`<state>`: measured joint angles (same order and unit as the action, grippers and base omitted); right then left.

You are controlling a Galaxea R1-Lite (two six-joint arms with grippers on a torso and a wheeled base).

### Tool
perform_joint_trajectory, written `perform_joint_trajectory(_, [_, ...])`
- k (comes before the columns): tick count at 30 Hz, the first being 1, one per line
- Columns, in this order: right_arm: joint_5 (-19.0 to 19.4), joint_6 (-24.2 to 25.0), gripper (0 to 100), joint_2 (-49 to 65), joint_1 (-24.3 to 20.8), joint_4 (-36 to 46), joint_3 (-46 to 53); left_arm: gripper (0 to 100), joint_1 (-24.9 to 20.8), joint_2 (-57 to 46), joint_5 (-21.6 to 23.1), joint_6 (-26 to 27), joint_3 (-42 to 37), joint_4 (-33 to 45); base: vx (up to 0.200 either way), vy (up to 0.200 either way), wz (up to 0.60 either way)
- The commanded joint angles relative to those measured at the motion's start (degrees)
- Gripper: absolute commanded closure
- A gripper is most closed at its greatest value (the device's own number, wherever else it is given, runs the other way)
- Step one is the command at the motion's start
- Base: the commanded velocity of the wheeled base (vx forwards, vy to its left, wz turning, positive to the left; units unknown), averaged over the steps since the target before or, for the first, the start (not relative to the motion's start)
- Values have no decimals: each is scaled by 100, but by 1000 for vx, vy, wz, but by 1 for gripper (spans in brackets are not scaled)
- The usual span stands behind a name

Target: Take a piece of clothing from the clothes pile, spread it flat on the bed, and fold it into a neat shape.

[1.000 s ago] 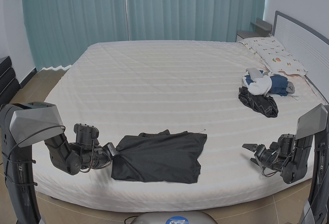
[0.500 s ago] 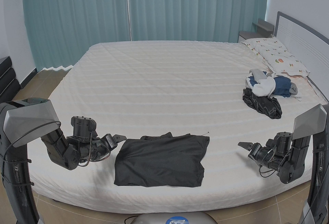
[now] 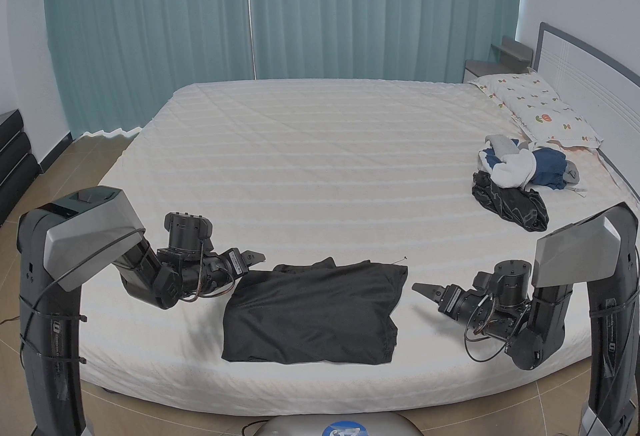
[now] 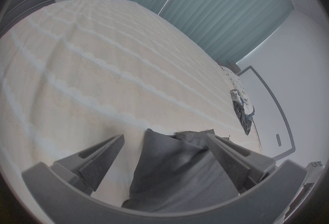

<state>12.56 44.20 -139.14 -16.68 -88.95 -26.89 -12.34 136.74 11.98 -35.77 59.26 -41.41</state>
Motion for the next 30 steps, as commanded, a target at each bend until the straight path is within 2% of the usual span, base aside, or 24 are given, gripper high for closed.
perform_joint_trajectory(1, [-34, -26, 0, -218, -222, 45, -202, 0, -76, 503, -3, 61, 393, 45, 0, 0, 0])
perform_joint_trajectory(4, [-34, -35, 0, -262, -266, 221, -317, 0, -85, 573, -3, 61, 534, 54, 0, 0, 0])
perform_joint_trajectory(5, [-34, -35, 0, -271, -275, 273, -361, 100, -93, 582, -3, 61, 560, 54, 0, 0, 0])
perform_joint_trajectory(12, [-34, -43, 0, -254, -301, 317, -501, 100, -102, 696, -91, 35, 745, 45, 0, 0, 0])
perform_joint_trajectory(15, [-34, -105, 0, -271, -301, 379, -510, 100, -85, 749, -390, 35, 798, 19, 0, 0, 0])
perform_joint_trajectory(18, [-34, -228, 0, -333, -301, 502, -659, 100, -76, 810, -979, 8, 921, 1, 0, 0, 0])
perform_joint_trajectory(20, [-34, -263, 0, -359, -301, 590, -774, 100, -76, 810, -1207, -80, 930, -16, 0, 0, 0])
perform_joint_trajectory(25, [-78, -272, 0, -394, -380, 853, -1196, 100, -50, 810, -1313, -528, 974, -341, 0, 0, 0])
perform_joint_trajectory(30, [-245, -272, 0, -421, -389, 1442, -1837, 100, -41, 828, -1321, -581, 938, -447, 0, 0, 0])
